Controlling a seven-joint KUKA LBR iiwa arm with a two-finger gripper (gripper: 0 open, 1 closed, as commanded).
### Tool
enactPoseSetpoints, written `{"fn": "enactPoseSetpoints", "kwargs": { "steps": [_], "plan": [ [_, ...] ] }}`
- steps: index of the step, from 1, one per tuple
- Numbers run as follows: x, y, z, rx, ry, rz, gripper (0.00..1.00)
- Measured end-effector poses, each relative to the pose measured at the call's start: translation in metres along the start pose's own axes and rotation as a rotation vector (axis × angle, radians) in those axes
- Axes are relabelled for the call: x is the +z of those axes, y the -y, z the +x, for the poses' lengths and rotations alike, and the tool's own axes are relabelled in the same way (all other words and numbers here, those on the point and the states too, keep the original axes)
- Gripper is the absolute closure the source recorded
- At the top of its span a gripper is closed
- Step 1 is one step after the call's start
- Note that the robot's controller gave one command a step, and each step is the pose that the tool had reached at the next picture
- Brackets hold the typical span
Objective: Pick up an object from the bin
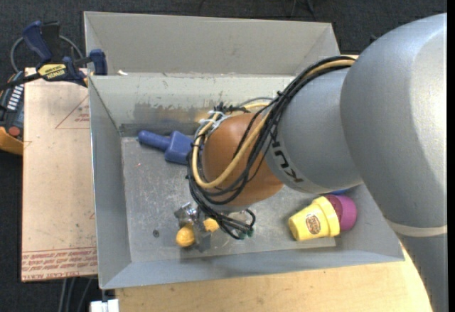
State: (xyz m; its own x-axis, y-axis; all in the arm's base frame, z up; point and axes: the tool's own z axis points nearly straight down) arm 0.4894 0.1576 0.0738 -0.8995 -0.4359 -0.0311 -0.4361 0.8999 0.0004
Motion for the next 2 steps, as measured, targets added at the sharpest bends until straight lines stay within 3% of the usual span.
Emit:
{"fn": "enactPoseSetpoints", "kwargs": {
  "steps": [2],
  "plan": [
    [-0.010,-0.001,0.002,0.000,-0.010,-0.002,1.00]
  ]
}}
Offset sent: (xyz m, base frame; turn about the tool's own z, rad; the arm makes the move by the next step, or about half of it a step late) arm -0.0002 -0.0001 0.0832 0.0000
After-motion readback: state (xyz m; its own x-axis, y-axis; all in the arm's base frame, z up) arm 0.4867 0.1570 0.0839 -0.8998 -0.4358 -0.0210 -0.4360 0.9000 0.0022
